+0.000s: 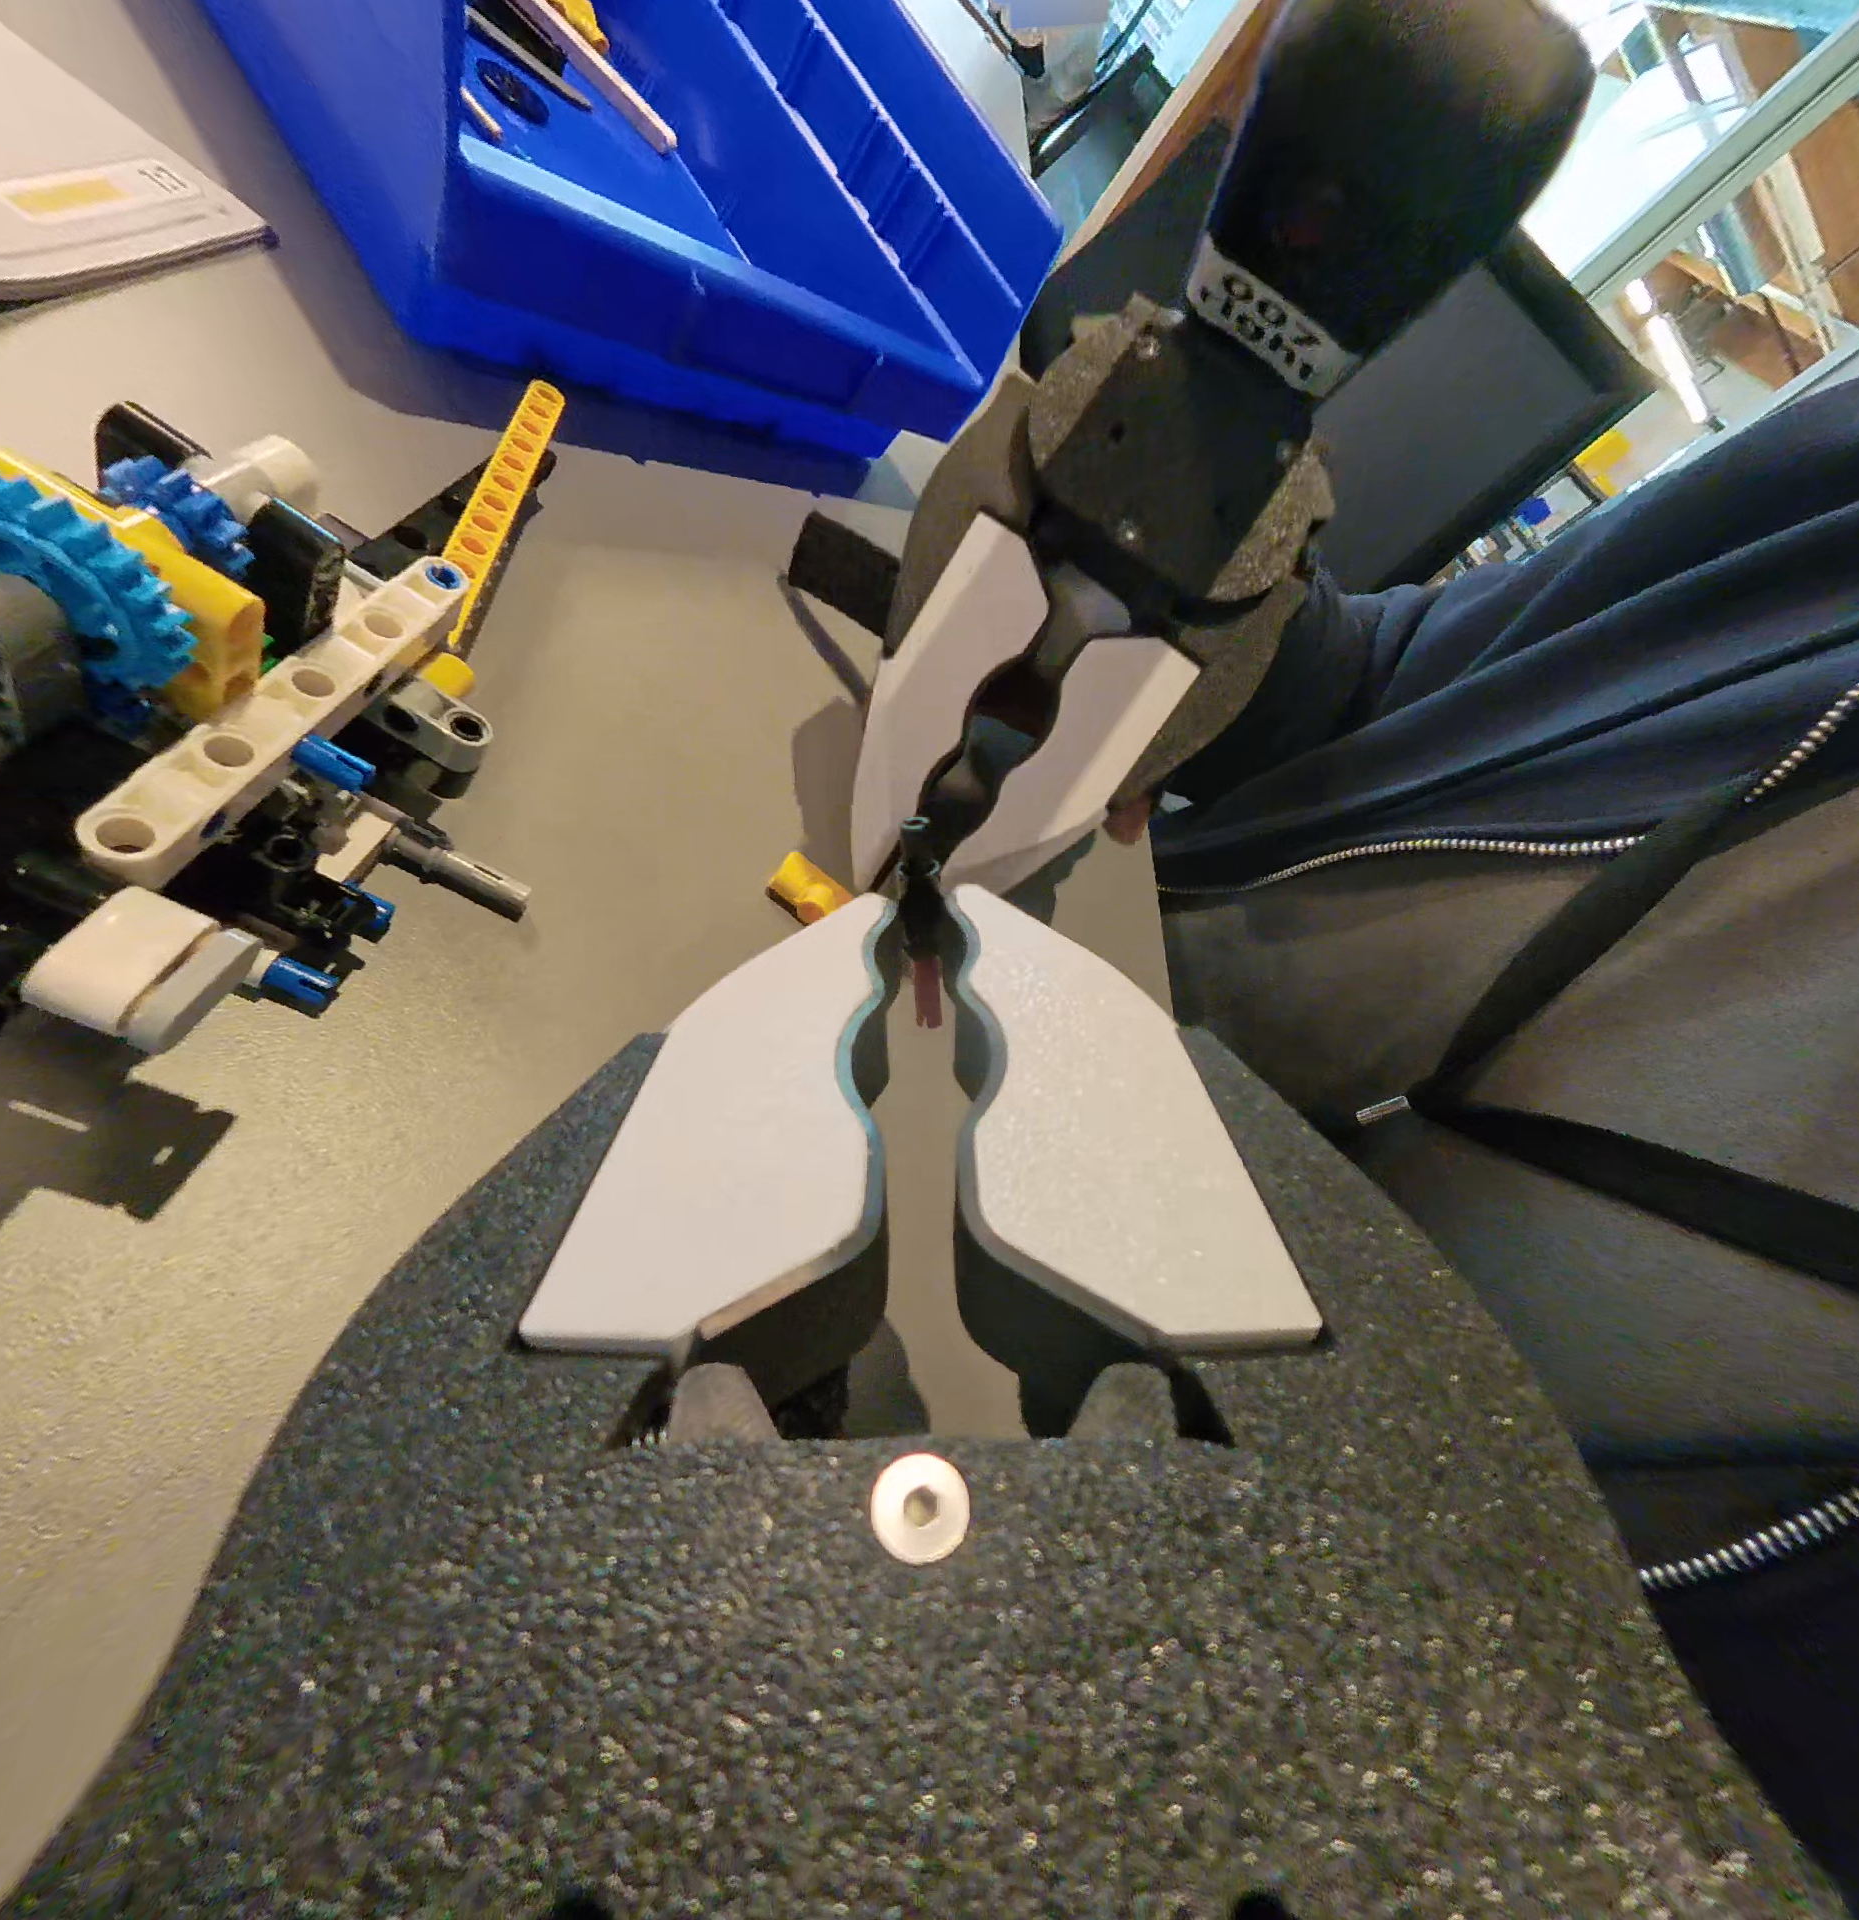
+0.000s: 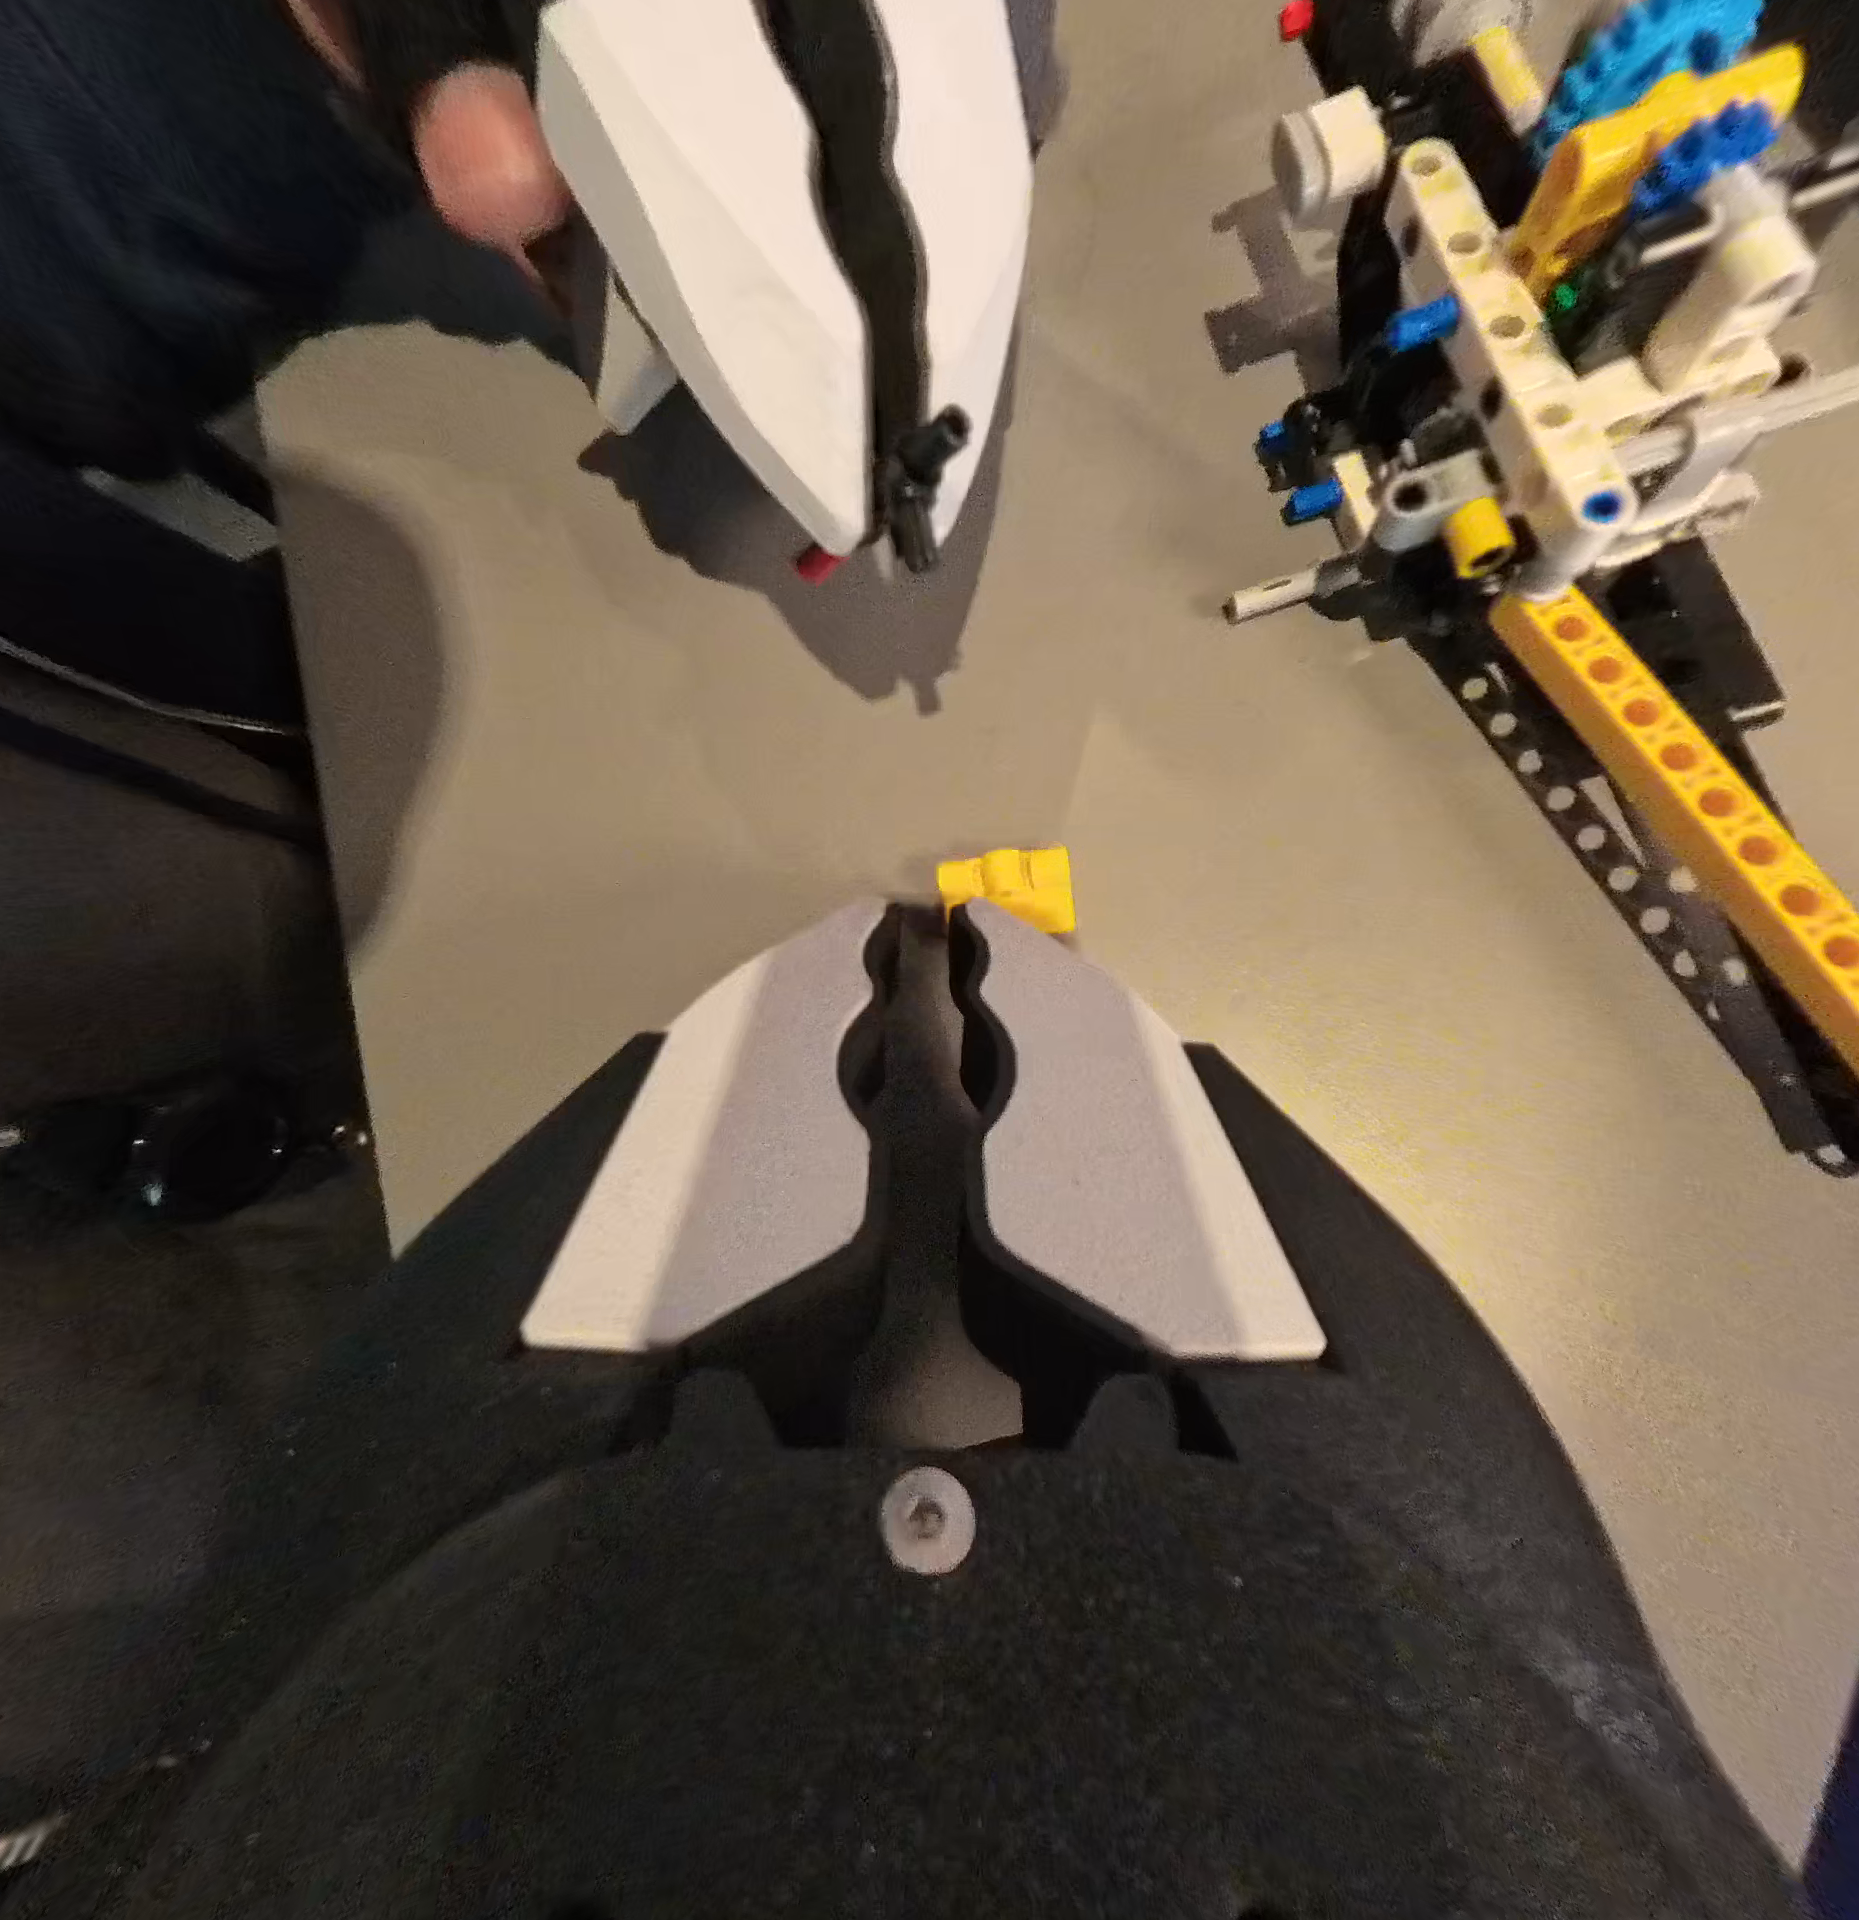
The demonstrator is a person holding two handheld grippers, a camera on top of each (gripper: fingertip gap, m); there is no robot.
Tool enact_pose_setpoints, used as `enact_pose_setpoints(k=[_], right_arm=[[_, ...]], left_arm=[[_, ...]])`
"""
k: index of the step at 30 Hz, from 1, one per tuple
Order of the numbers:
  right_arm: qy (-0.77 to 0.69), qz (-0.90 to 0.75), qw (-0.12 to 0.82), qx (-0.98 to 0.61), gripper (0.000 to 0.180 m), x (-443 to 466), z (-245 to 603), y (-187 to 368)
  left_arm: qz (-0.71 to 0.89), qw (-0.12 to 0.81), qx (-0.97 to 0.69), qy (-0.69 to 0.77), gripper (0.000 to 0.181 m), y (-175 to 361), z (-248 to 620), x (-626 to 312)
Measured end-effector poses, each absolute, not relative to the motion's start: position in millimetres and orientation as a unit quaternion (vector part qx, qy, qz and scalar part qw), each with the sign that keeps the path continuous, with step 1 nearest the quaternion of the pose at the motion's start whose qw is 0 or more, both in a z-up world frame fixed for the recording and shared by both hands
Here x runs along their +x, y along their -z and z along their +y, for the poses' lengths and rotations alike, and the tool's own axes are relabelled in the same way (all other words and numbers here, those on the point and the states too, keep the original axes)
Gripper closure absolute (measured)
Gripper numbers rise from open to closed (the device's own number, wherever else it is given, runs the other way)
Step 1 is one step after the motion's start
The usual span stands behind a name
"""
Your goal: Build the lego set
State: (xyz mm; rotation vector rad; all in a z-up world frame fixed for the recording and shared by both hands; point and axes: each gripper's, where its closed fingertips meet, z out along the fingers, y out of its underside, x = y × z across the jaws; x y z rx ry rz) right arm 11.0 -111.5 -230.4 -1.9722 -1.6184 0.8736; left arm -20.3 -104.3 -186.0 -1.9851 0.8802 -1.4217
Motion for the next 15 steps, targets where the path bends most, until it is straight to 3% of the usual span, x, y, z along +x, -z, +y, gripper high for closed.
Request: enact_pose_setpoints(k=[15], right_arm=[[-0.202,-0.687,0.251,-0.652,0.176,8.7,-91.9,238.6]], left_arm=[[0.330,0.268,-0.739,0.523,0.174,187.2,-106.1,-21.7]])
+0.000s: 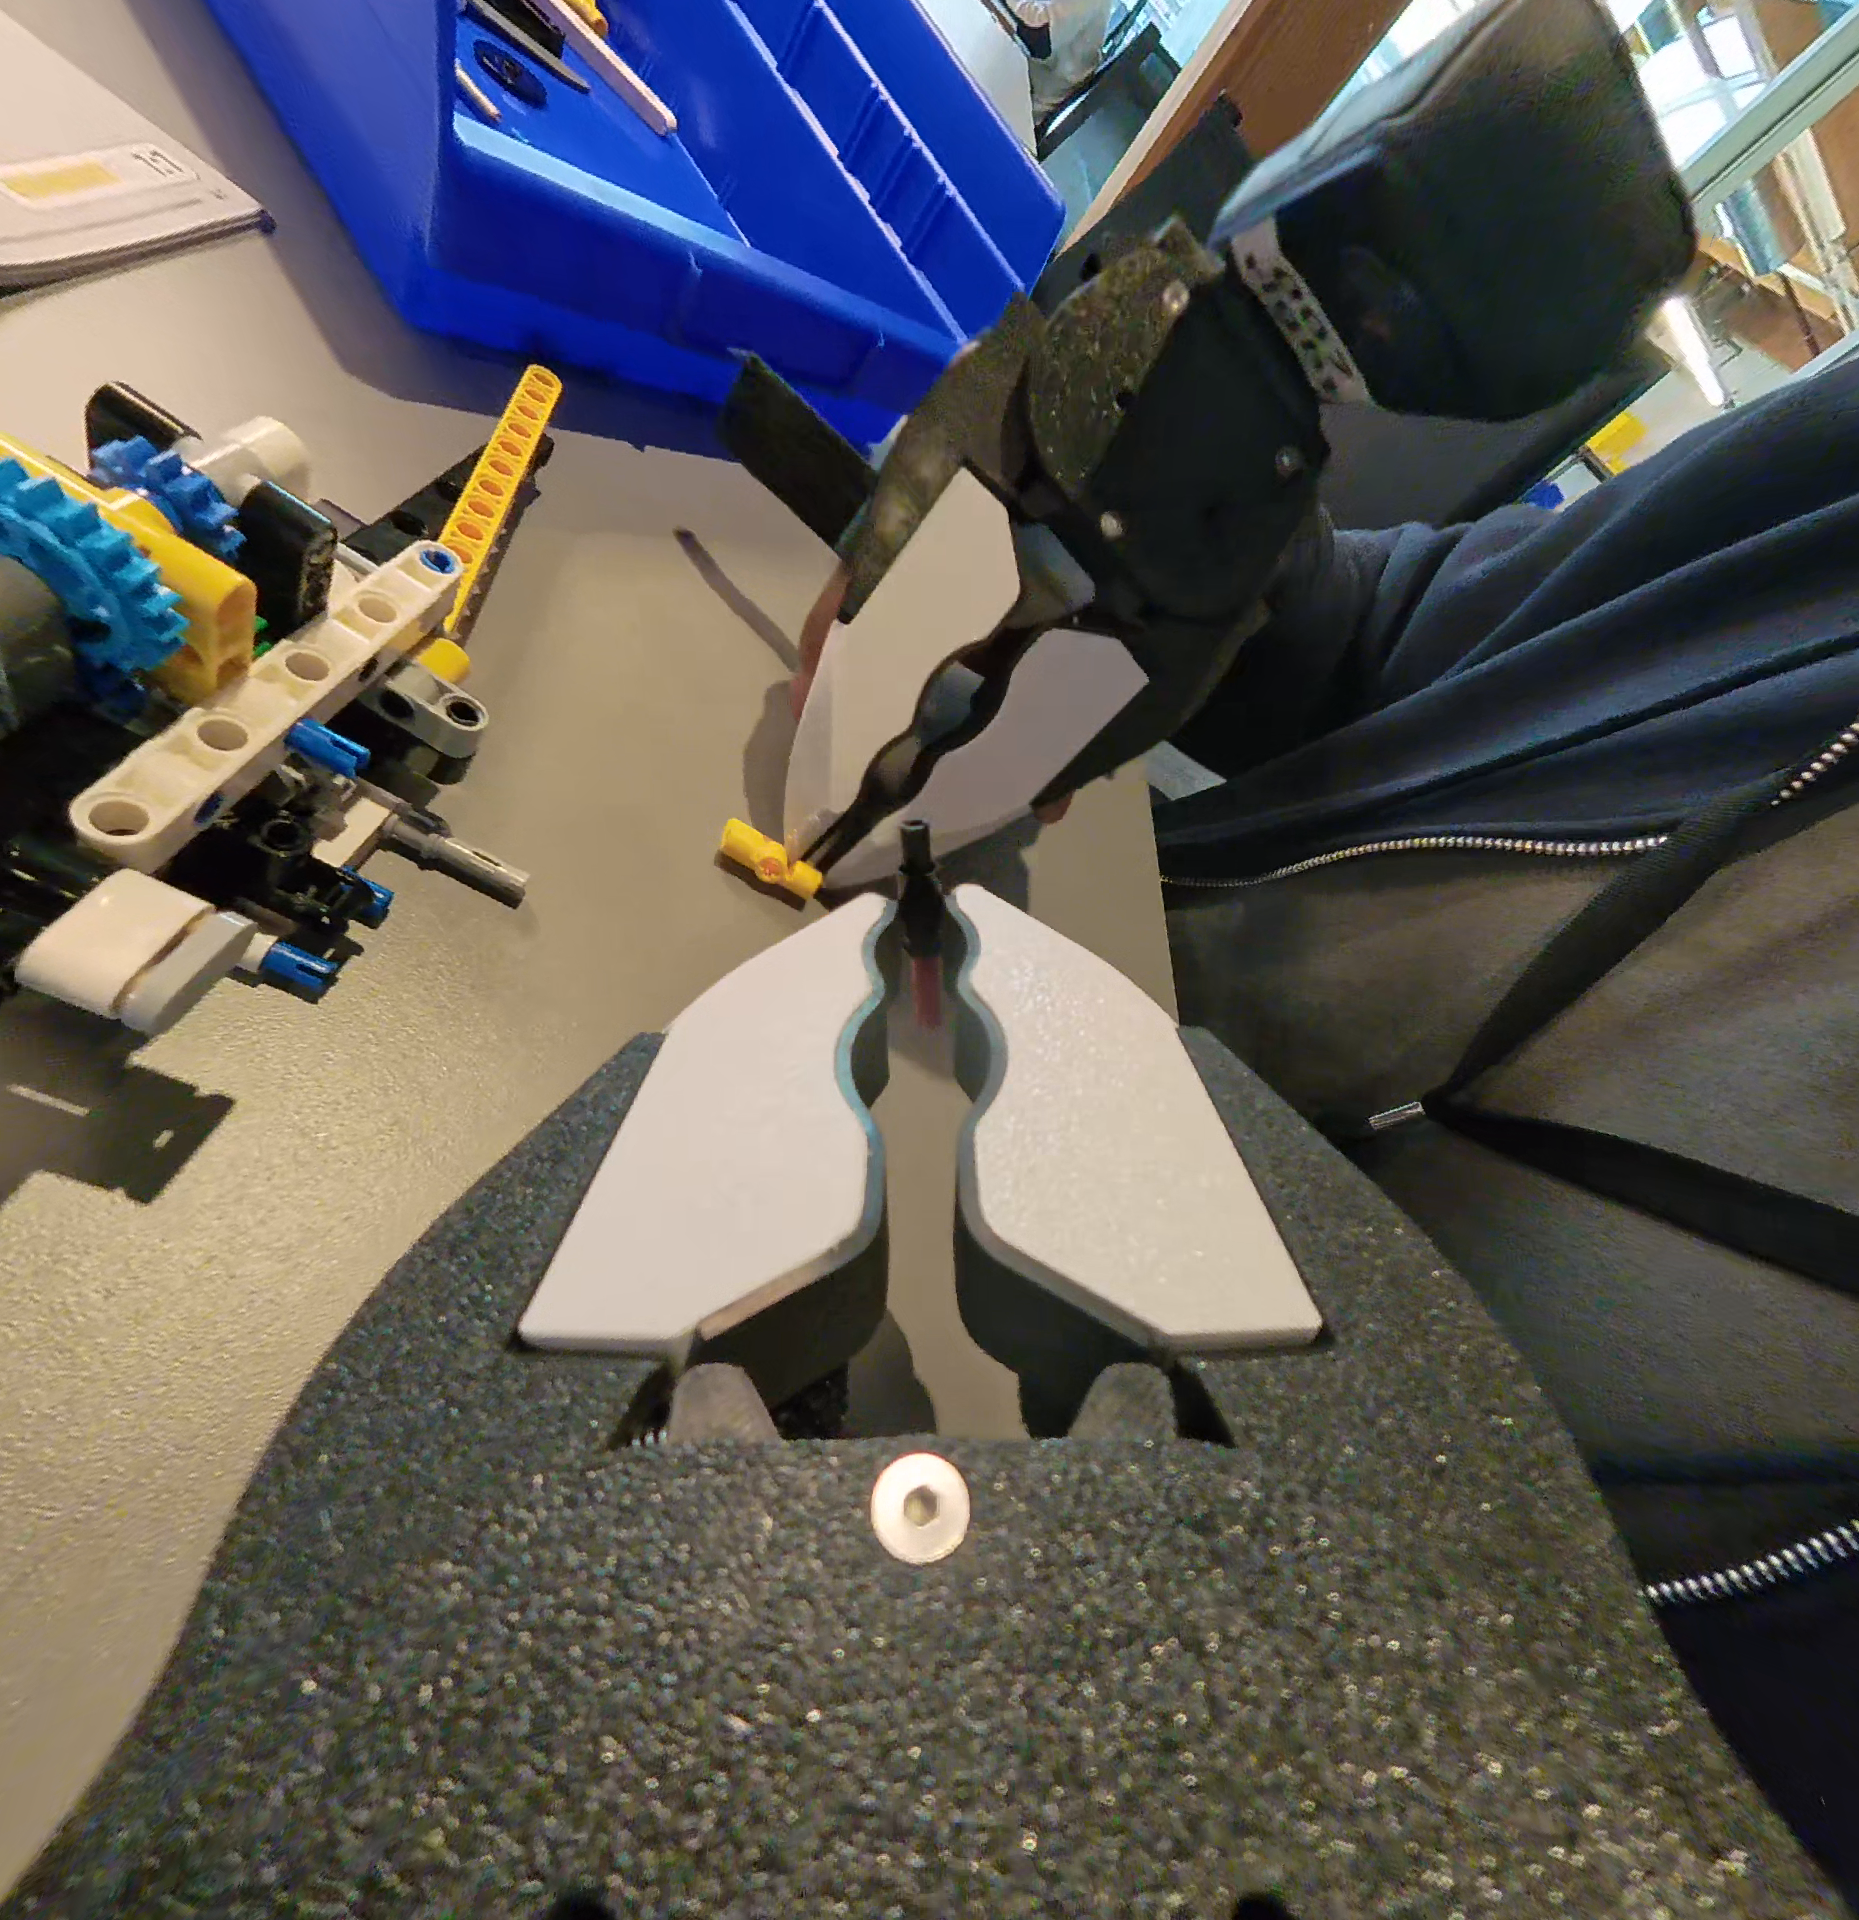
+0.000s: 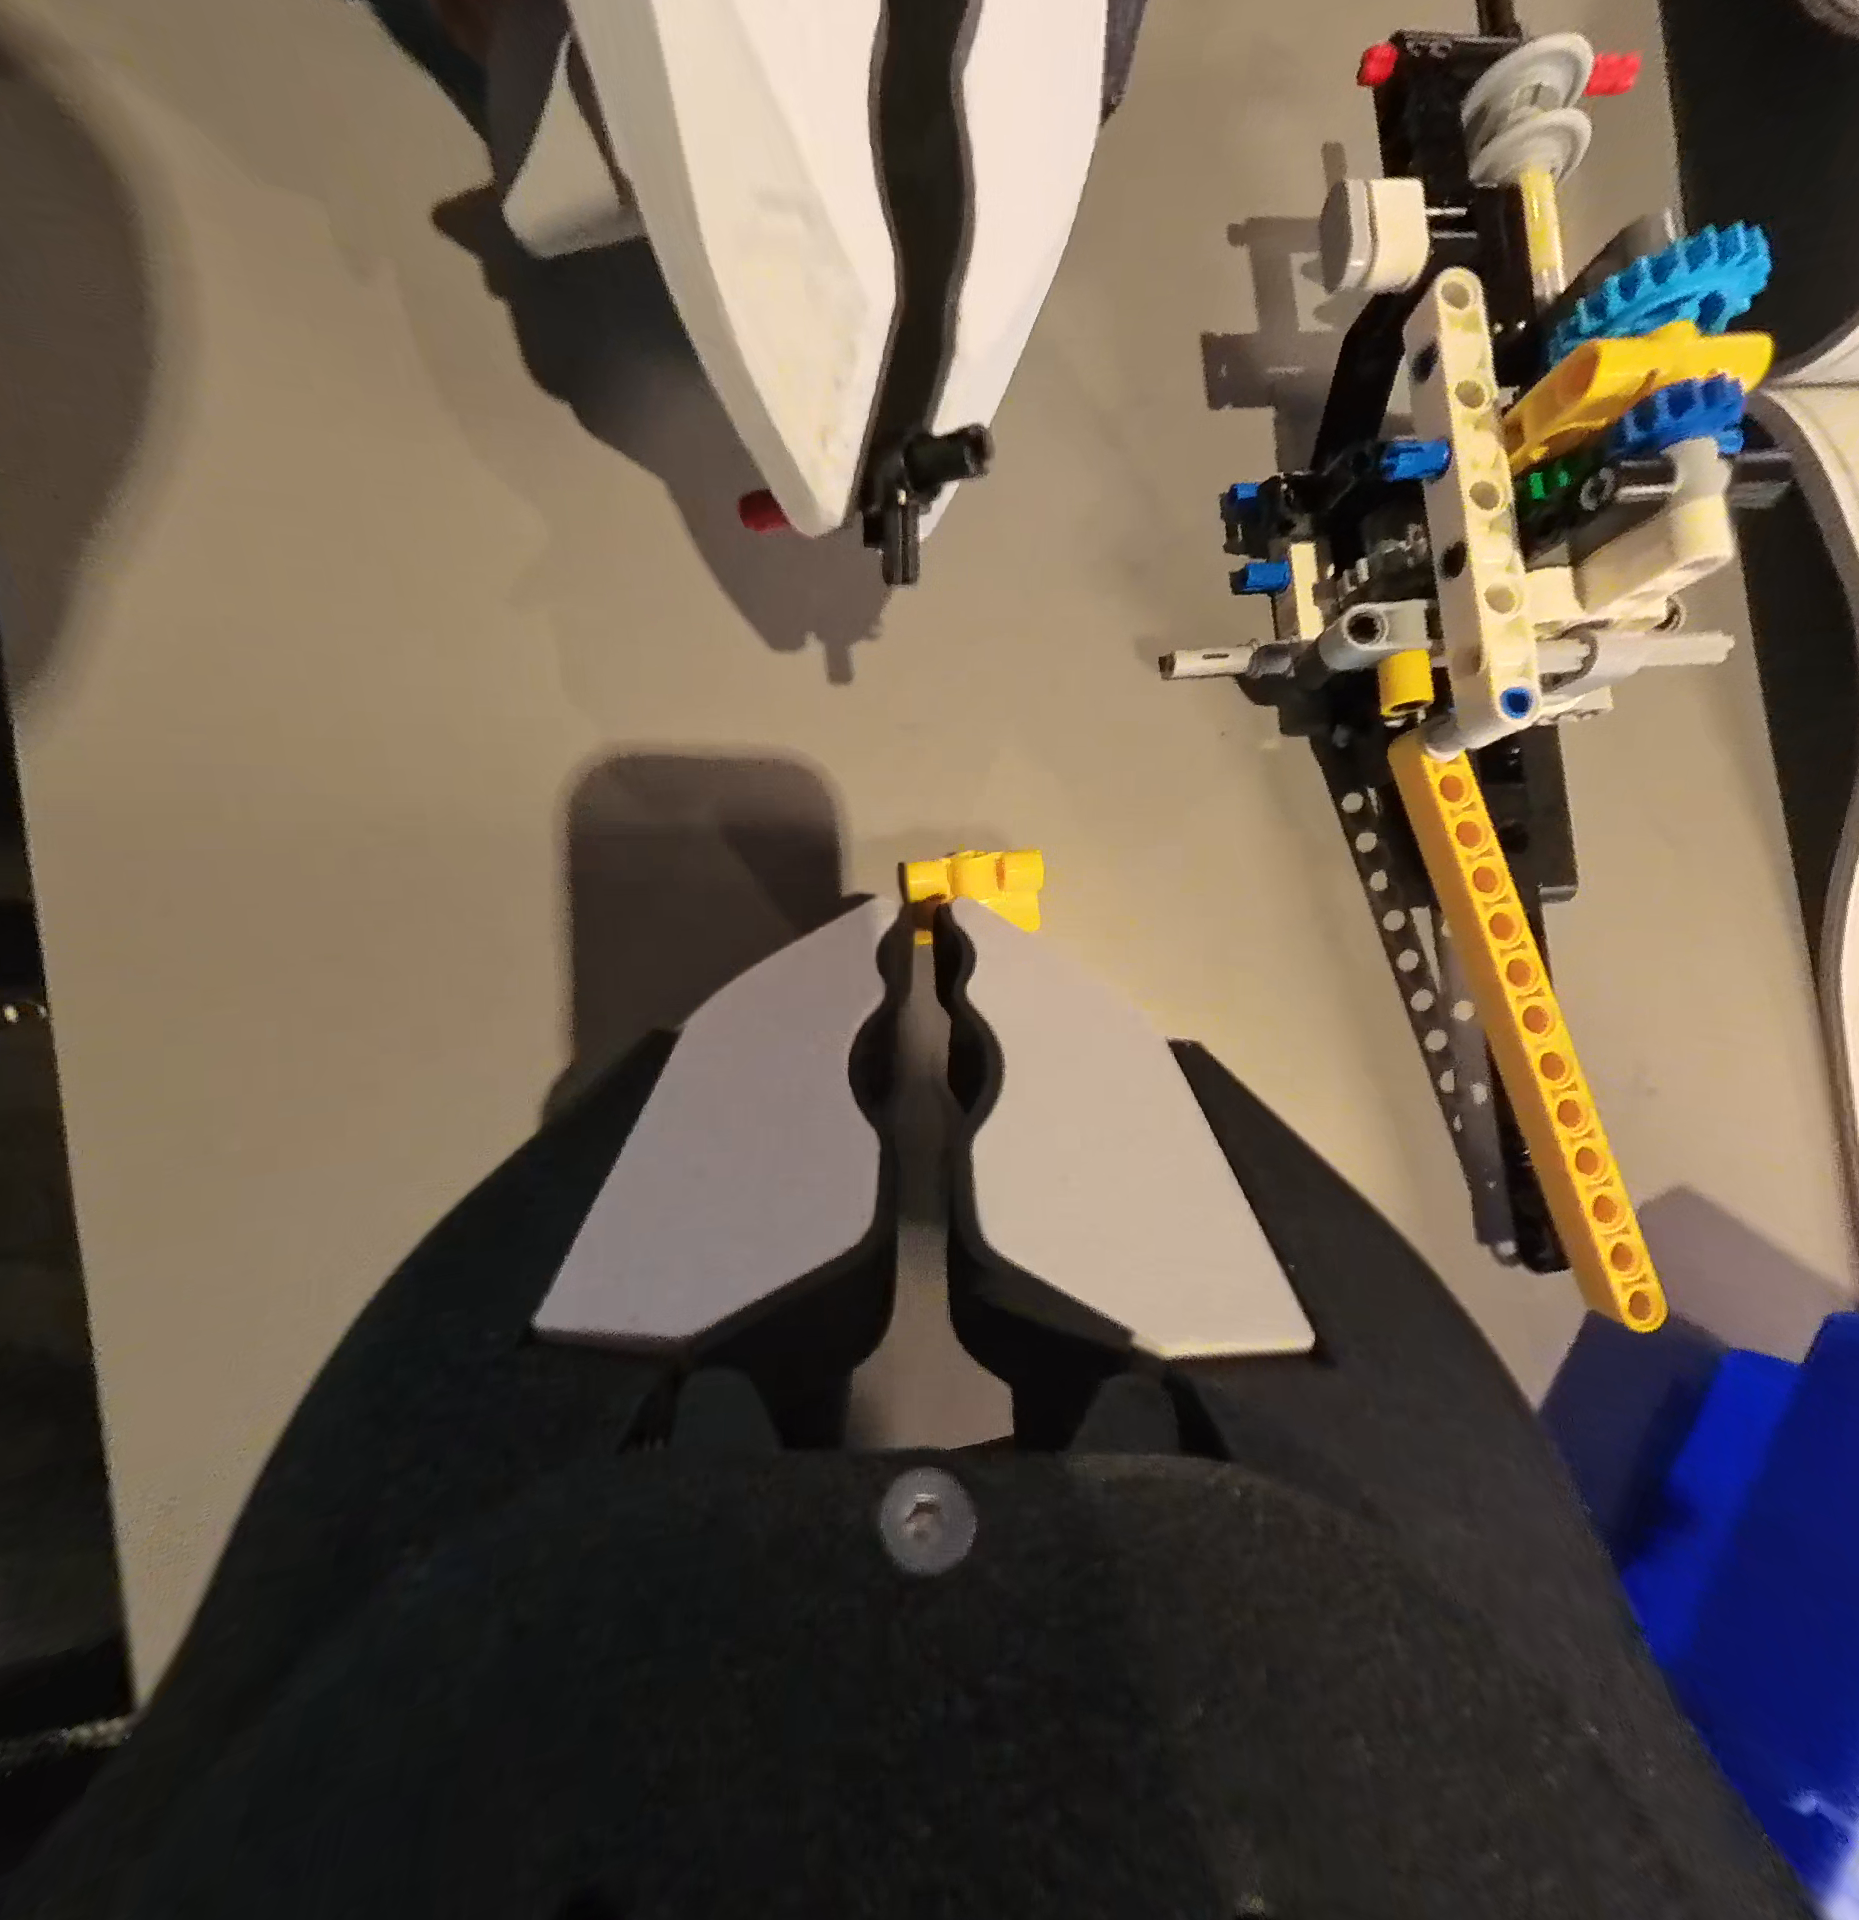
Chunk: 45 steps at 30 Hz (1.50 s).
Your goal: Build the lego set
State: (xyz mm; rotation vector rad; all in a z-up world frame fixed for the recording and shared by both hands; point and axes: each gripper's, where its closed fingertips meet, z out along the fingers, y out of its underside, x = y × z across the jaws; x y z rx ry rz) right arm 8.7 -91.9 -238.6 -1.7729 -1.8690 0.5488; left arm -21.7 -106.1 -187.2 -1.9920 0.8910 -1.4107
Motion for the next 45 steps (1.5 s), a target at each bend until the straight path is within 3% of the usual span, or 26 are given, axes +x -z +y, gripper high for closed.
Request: enact_pose_setpoints(k=[8,15,45], right_arm=[[-0.239,-0.650,0.240,-0.680,0.177,14.0,-75.5,228.0],[-0.239,-0.560,0.220,-0.762,0.154,15.6,-78.0,237.0],[-0.236,-0.637,0.247,-0.691,0.155,-7.9,-75.0,238.9]], left_arm=[[0.326,0.266,-0.743,0.520,0.174,188.8,-105.1,-22.1],[0.326,0.263,-0.745,0.518,0.174,189.7,-104.7,-21.6],[0.322,0.262,-0.776,0.475,0.174,202.6,-97.9,-25.4]])
